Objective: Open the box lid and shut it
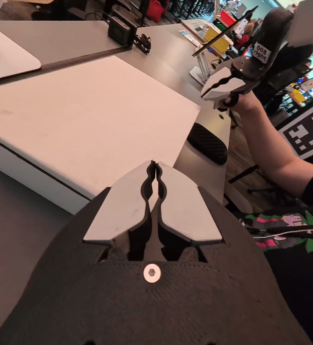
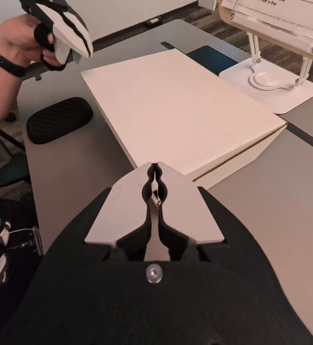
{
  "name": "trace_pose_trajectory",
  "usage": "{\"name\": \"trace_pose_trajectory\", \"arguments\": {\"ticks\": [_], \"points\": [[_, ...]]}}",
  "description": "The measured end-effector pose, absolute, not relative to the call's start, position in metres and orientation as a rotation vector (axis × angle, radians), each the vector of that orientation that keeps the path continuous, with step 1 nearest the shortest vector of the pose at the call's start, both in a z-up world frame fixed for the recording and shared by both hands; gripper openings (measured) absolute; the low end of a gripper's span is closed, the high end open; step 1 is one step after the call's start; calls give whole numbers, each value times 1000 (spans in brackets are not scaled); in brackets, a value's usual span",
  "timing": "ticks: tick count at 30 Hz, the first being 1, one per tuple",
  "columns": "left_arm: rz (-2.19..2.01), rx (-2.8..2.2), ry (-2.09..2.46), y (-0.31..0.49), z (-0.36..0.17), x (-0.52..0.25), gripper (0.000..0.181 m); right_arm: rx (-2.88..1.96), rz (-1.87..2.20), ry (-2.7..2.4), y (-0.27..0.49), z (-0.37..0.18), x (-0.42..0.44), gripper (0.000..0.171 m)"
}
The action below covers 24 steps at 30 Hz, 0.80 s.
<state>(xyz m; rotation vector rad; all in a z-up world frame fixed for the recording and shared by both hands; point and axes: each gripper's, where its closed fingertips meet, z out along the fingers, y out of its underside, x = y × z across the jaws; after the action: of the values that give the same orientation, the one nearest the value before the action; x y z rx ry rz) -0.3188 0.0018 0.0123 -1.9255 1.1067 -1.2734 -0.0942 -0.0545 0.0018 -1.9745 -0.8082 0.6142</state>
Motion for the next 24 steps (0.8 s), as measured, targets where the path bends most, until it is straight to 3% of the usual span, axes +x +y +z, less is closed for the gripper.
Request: {"name": "trace_pose_trajectory", "arguments": {"ticks": [6,16,21,24], "points": [[-1290,-2001,1234,-4,-2,-312,0,-2047,655,-837,-57,-21,-94,1],[-1192,-2061,1212,4,-8,-323,0,-1884,745,-863,-54,6,-97,1],[-1185,-2116,1259,5,-23,-328,0,-1967,667,-997,-51,-25,-96,1],[-1078,-2019,1165,37,-7,-341,0,-1820,523,-960,-26,-5,-77,1]]}}
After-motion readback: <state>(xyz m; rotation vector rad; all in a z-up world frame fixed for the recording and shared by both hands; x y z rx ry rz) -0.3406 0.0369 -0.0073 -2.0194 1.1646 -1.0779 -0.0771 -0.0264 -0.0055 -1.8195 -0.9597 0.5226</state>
